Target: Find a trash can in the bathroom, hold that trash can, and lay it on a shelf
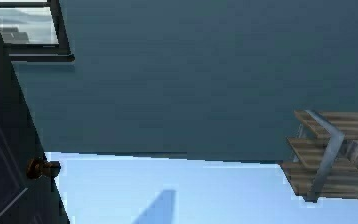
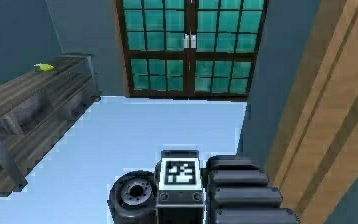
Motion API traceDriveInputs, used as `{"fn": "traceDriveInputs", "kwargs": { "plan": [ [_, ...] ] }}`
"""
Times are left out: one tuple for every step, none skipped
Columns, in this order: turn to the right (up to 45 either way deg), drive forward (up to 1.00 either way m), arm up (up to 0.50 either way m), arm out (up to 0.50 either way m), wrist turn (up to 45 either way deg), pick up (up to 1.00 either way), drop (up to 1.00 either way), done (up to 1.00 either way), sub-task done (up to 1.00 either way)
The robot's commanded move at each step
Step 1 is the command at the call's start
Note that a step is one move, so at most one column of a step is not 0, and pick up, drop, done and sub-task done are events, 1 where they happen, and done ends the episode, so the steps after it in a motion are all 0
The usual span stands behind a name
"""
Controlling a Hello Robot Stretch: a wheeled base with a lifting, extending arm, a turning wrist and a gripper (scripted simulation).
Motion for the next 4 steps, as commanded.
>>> {"fn": "traceDriveInputs", "kwargs": {
  "plan": [
    [0.0,0.15,0.0,0.0,0.0,0.0,0.0,0.0,0.0],
    [45.0,0.0,0.0,0.0,0.0,0.0,0.0,0.0,0.0],
    [21.0,0.0,0.0,0.0,0.0,0.0,0.0,0.0,0.0],
    [0.0,1.0,0.0,0.0,0.0,0.0,0.0,0.0,0.0]
  ]
}}
